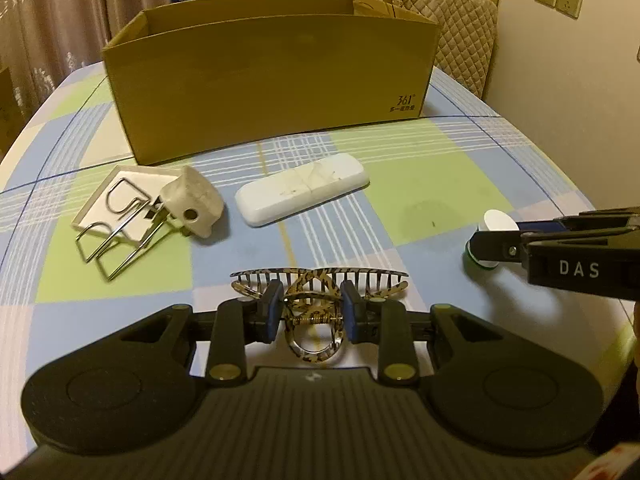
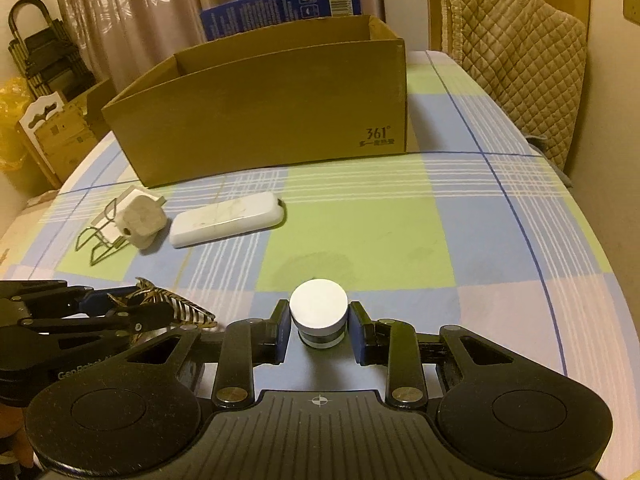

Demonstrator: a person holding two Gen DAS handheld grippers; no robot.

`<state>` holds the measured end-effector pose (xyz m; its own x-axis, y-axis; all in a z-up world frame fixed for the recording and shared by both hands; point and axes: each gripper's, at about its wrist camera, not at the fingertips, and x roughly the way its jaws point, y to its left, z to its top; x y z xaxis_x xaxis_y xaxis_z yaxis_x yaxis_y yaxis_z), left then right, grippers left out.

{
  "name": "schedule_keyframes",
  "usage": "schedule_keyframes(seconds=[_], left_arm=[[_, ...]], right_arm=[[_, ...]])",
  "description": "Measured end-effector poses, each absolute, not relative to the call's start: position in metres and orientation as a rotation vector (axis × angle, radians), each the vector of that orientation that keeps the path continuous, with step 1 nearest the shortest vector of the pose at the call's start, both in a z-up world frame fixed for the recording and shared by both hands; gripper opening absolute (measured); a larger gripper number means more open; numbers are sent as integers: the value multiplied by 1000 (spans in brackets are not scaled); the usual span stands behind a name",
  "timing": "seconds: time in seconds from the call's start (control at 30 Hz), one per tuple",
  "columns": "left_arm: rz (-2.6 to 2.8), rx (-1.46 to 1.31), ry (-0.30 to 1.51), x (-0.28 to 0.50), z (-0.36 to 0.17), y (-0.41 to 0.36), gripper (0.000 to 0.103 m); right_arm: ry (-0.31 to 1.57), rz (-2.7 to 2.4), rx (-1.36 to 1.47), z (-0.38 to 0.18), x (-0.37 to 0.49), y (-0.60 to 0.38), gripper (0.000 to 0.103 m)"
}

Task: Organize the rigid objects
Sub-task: 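Close the left tool on the brown claw clip while the right tool grips the white jar, then lift the claw clip and white jar and carry both over the cardboard box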

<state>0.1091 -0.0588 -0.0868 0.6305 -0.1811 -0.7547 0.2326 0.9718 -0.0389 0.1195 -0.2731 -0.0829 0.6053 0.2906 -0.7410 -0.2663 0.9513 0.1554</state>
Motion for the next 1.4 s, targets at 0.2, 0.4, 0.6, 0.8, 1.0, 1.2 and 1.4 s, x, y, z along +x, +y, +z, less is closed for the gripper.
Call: schedule_keyframes(seconds=[0.2, 0.4, 0.6, 0.8, 1.0, 1.2, 1.4], left_arm=[[-223, 51, 840, 96, -70, -51, 26], [-215, 38, 803, 85, -48, -47, 26], [-211, 36, 778, 78, -31, -45, 25], [-210, 27, 762, 70, -18, -44, 26], [-211, 21, 750, 65, -9, -43, 26], [-210, 19, 743, 62, -4, -43, 25], [-213, 13, 741, 61, -2, -43, 25]], right_arm=[[842, 332, 34, -69, 108, -269, 27], [810, 343, 33, -51, 97, -266, 27], [785, 346, 39, -36, 86, -264, 27], [767, 347, 36, -26, 78, -262, 27], [756, 349, 36, -20, 71, -263, 27], [754, 351, 38, -17, 69, -262, 27], [753, 350, 38, -15, 67, -263, 27]])
